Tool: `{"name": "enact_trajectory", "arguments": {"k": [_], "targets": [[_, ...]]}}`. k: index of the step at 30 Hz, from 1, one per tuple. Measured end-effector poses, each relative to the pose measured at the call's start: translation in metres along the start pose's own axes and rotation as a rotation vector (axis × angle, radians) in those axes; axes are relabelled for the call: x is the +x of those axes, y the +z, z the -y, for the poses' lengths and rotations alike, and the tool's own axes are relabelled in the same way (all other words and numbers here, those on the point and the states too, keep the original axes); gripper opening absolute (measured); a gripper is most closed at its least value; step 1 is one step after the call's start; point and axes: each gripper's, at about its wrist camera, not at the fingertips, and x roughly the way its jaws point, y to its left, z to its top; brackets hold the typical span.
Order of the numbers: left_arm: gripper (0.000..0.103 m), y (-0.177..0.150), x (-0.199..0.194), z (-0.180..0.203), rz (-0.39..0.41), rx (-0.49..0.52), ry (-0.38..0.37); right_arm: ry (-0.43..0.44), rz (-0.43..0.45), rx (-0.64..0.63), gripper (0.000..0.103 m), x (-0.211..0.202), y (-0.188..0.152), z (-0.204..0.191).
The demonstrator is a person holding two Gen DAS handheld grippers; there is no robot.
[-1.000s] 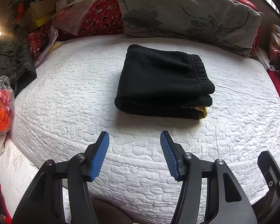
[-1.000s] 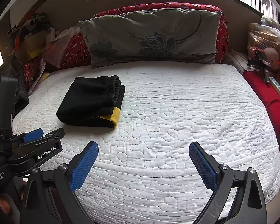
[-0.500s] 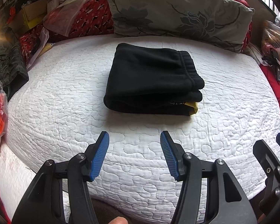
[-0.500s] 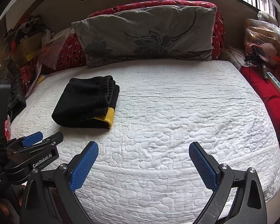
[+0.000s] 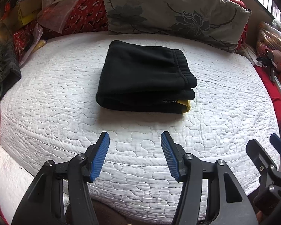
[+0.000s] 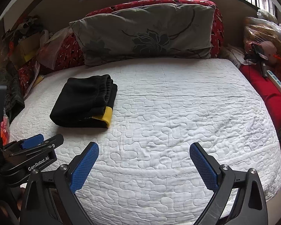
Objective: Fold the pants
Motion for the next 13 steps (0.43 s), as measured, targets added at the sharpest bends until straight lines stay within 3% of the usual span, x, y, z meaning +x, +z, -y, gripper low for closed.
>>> {"name": "enact_trajectory", "arguments": {"k": [13], "targets": [[0.058, 0.0071, -0.0092, 0.0042, 0.031, -0.004, -0.043, -0.011, -0.023, 0.035, 0.099, 0.0056, -0.0005, 0.0089]]}}
